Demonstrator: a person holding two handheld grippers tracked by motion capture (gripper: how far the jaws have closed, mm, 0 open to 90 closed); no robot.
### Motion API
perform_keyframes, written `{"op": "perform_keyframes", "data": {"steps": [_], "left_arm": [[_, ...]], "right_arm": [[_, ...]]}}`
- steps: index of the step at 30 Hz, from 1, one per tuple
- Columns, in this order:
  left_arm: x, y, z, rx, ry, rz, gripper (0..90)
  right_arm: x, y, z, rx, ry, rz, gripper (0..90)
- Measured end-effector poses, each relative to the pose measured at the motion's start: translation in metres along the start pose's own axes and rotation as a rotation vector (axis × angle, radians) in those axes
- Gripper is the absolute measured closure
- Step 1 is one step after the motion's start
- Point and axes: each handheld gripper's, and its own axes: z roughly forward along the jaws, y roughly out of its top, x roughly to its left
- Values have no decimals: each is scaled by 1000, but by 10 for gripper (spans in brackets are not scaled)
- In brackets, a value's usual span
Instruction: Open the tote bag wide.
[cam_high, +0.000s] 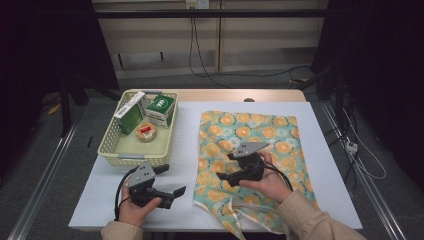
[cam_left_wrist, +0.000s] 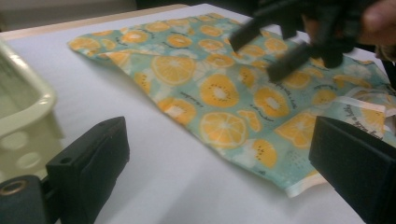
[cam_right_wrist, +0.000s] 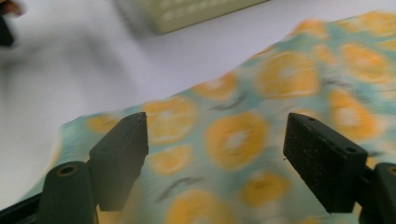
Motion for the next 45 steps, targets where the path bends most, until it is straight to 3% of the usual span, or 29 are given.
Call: {"op": "perform_keyframes", "data": {"steps": [2,4,7,9,12,16,17,19,20,21,22,23,25,27,31,37,40,43,45], "left_arm": [[2,-1,-3,-2,9,-12,48],[4,-3,-4,-8,11,-24,48],[6,-3,-5,-9,22,-29,48],[7,-4,-5,-9,20,-33,48],[7,-3,-4,-2,27,-30,48],[7,-3,-3,-1,30,-34,48],[7,-3,-2,2,30,-36,48],[7,-3,-2,4,31,-35,48],[7,-3,-2,5,33,-30,48],[7,-3,-2,5,33,-32,48],[7,-3,-2,7,32,-31,48],[7,-3,-2,6,33,-32,48],[7,-4,-2,7,32,-34,48],[9,-4,-3,3,36,-36,48],[9,-3,-5,-5,33,-40,48],[10,-4,-3,-2,31,-39,48],[11,-5,-4,-1,31,-47,48],[12,-5,-4,1,33,-48,48],[11,-5,-4,2,34,-50,48]], "right_arm": [[11,-5,1,29,47,-22,241],[16,-10,-4,45,64,-38,244],[11,-19,-18,46,61,-6,245],[7,-26,-31,55,43,-14,242],[10,-41,-45,62,66,-11,246],[24,-60,-43,110,110,-38,271],[27,-64,-40,118,106,-47,289],[29,-66,-34,111,60,-55,406],[27,-65,-31,88,65,-52,502],[26,-63,-29,86,67,-57,669],[24,-61,-27,89,100,-76,874],[23,-60,-25,96,122,-72,896],[19,-54,-19,103,119,-47,900],[13,-46,-11,108,84,-44,900],[-3,-27,5,70,36,0,900],[-26,6,34,32,-23,3,900],[-34,18,49,44,-35,-4,900],[-39,24,58,21,-12,48,900],[-37,26,62,32,-8,28,900]]}}
